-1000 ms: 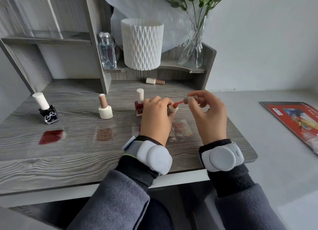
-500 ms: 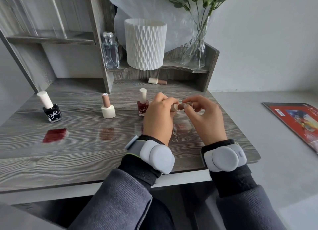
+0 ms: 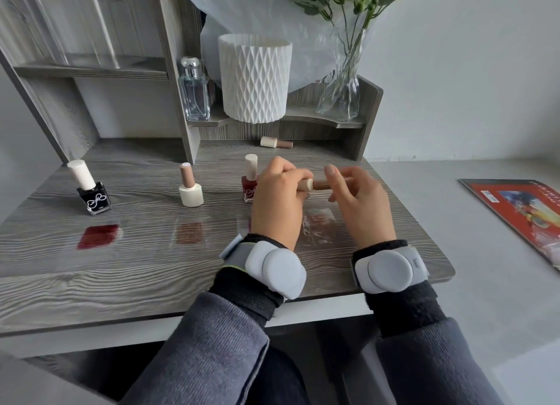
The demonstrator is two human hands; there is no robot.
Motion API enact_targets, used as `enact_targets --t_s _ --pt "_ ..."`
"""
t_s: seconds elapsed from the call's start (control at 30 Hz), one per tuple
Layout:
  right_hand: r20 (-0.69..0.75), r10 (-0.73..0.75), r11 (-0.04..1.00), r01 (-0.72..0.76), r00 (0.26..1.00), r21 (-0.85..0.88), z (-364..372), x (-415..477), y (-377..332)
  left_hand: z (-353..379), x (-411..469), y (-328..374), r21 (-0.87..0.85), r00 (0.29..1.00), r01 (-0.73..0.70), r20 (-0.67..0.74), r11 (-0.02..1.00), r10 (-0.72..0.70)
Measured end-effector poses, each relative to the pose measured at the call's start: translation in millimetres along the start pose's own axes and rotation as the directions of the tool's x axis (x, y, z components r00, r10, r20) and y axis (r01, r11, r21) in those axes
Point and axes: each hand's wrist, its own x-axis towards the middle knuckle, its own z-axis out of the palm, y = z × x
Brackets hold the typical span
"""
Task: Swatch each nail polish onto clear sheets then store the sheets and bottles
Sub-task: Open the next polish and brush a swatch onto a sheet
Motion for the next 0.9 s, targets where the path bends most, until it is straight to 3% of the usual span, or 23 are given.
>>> enact_targets --t_s 0.1,0.23,0.57,0.73,0.9 --pt "0.018 -0.077 0.994 0.075 0.997 0.079 0.7 -0.6 3.5 -0.3 -0.7 -1.6 0.017 1.000 0.019 -0.007 1.000 -0.018" --pt "0.034 -0.136 0.990 0.135 0.990 0.045 2.1 -1.3 3.1 -0.5 -0.7 -2.8 0.026 1.000 0.022 -0.022 0.999 -0.022" --pt "0.054 -0.008 0.997 0.013 0.999 -0.080 -2.5 2.4 3.5 1.3 0.0 -2.9 -0.015 0.994 -0.076 -0.075 0.997 0.074" --pt "0.029 0.090 0.996 -0.089 0.996 -0.013 -2.7 -0.4 -3.8 0.1 -0.9 -0.6 -0.033 0.994 -0.079 -0.074 0.996 0.076" --pt "0.055 -0.074 0.997 0.072 0.996 0.040 3.2 -0.2 2.7 -1.0 -0.3 -3.3 -0.012 0.998 -0.007 -0.064 1.000 0.006"
